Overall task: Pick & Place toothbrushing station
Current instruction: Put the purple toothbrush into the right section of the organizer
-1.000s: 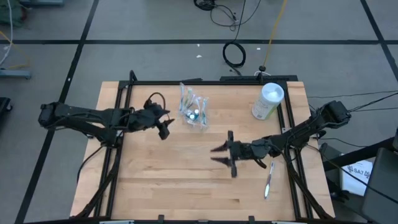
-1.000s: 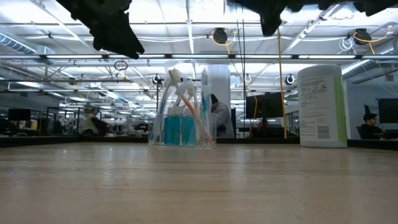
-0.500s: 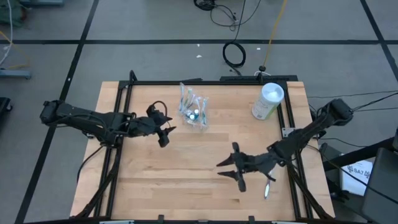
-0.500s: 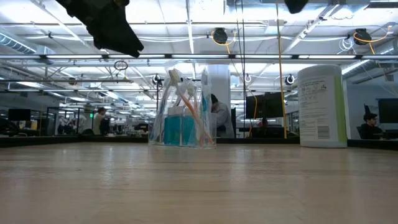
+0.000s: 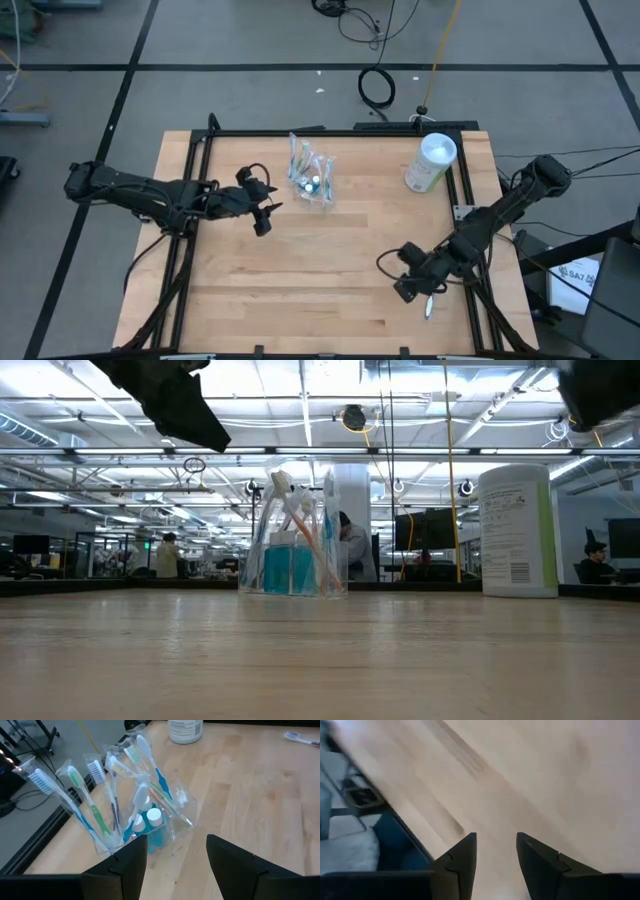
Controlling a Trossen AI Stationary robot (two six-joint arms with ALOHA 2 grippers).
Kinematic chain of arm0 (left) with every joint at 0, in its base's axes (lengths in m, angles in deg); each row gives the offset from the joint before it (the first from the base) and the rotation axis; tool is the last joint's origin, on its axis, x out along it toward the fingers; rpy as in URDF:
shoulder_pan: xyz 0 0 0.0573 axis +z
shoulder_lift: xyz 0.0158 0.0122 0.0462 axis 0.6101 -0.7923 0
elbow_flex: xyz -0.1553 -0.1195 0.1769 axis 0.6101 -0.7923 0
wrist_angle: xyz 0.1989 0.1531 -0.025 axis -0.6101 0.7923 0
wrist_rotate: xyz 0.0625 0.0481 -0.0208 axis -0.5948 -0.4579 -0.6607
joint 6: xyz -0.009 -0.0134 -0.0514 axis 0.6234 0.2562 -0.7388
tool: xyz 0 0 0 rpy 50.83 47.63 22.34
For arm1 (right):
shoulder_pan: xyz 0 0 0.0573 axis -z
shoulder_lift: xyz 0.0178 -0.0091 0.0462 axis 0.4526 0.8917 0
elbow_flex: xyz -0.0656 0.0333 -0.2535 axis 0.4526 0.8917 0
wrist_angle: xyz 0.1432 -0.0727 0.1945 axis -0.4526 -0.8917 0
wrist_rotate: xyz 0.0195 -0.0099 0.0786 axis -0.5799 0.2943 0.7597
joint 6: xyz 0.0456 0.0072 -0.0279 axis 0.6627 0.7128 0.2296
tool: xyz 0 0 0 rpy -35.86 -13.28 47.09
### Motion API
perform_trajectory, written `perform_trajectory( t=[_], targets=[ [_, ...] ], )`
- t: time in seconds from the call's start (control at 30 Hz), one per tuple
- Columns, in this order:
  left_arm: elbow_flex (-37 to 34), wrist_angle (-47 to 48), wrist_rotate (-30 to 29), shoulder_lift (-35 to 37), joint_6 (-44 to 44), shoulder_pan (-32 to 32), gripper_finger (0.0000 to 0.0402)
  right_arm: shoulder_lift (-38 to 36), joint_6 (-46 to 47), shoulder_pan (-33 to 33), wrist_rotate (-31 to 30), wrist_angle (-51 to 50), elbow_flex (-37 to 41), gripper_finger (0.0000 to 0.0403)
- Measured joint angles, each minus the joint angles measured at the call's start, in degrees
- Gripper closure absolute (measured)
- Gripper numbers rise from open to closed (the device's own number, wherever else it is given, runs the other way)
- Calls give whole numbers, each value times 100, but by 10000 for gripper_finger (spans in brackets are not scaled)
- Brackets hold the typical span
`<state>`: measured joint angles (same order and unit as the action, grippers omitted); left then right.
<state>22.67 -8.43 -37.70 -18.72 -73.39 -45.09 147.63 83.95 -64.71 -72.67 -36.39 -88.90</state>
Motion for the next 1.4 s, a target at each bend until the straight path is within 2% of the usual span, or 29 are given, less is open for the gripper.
perform_trajectory(
  t=[0.13,0.27,0.37,0.57,0.83,1.1,1.23,1.4],
  targets=[
    [0,0,-4,0,1,88,190,-3,1633,-212,1006,-50,417,273],
    [0,7,-4,0,1,150,190,-3,2987,-424,1420,-49,910,273],
    [0,13,-4,0,1,161,190,-3,3532,-512,1555,-45,1289,273],
    [-1,6,-4,0,-49,158,190,-22,3787,-454,1711,348,1942,273],
    [-1,-69,-4,0,-54,158,190,-30,3702,-422,1503,378,2239,273],
    [0,-94,-4,0,-54,158,190,-21,3327,-428,1651,413,2580,274],
    [0,-92,-4,0,-56,158,190,-22,3259,-433,1566,373,2622,302],
    [0,-92,-4,0,-56,158,190,-49,3231,-433,1597,385,2622,373]
  ],
)
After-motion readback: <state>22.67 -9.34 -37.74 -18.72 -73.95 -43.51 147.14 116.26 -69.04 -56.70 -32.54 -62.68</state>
